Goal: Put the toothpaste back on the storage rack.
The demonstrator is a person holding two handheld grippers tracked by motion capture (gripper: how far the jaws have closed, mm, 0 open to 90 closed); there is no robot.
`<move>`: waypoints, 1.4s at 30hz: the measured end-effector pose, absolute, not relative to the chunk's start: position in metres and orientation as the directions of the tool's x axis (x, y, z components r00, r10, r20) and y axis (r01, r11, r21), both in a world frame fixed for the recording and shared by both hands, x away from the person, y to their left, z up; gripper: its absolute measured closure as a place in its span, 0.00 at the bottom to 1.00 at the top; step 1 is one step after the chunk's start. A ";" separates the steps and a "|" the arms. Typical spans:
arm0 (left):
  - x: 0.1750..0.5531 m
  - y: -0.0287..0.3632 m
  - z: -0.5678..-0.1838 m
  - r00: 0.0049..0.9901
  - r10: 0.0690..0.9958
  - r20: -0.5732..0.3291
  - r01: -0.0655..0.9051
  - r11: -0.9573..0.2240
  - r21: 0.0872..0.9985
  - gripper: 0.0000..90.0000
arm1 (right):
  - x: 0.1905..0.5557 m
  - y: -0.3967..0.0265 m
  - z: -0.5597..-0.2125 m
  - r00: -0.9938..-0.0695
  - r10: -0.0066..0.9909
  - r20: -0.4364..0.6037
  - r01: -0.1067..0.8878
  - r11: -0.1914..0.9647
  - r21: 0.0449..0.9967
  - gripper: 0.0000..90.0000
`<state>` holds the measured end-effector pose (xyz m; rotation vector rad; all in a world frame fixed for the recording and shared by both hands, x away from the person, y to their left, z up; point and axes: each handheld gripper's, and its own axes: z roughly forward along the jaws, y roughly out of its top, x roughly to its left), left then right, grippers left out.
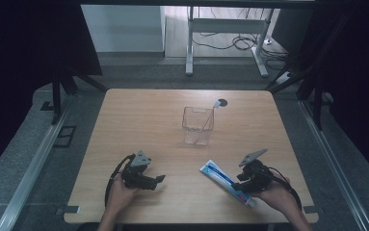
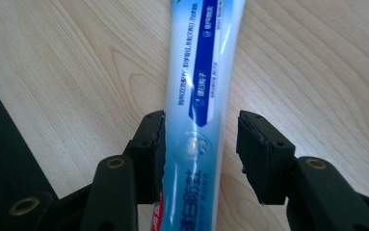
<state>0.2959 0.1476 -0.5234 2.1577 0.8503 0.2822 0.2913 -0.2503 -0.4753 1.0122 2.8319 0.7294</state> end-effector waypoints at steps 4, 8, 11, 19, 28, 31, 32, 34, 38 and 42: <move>0.296 0.148 -0.524 0.752 0.656 -0.073 0.482 -0.471 0.739 0.15 | 0.294 -0.241 -0.479 -0.791 0.601 0.111 0.587 0.696 0.414 0.57; 0.296 0.147 -0.524 0.752 0.655 -0.071 0.482 -0.474 0.737 0.15 | 0.299 -0.234 -0.484 -0.789 0.606 0.102 0.593 0.708 0.383 0.55; 0.296 0.147 -0.524 0.754 0.653 -0.066 0.480 -0.480 0.734 0.15 | 0.303 -0.229 -0.486 -0.788 0.608 0.099 0.596 0.713 0.369 0.54; 0.296 0.146 -0.525 0.757 0.650 -0.063 0.483 -0.492 0.724 0.15 | 0.311 -0.216 -0.490 -0.789 0.608 0.083 0.599 0.734 0.321 0.52; 0.296 0.146 -0.525 0.759 0.649 -0.060 0.483 -0.499 0.719 0.15 | 0.318 -0.203 -0.497 -0.786 0.615 0.058 0.607 0.751 0.261 0.51; 0.296 0.146 -0.526 0.759 0.648 -0.060 0.483 -0.500 0.719 0.15 | 0.320 -0.200 -0.500 -0.783 0.619 0.063 0.614 0.752 0.239 0.52; 0.296 0.146 -0.526 0.760 0.648 -0.060 0.483 -0.500 0.719 0.15 | 0.320 -0.199 -0.501 -0.781 0.622 0.065 0.618 0.751 0.233 0.53; 0.296 0.146 -0.525 0.760 0.648 -0.058 0.482 -0.501 0.719 0.15 | 0.321 -0.198 -0.500 -0.777 0.626 0.063 0.622 0.749 0.226 0.57; 0.296 0.147 -0.525 0.759 0.649 -0.058 0.482 -0.500 0.719 0.15 | 0.319 -0.199 -0.496 -0.782 0.621 0.056 0.615 0.753 0.234 0.71; 0.296 0.147 -0.525 0.759 0.648 -0.056 0.481 -0.500 0.720 0.15 | 0.316 -0.199 -0.492 -0.787 0.615 0.043 0.606 0.757 0.244 0.77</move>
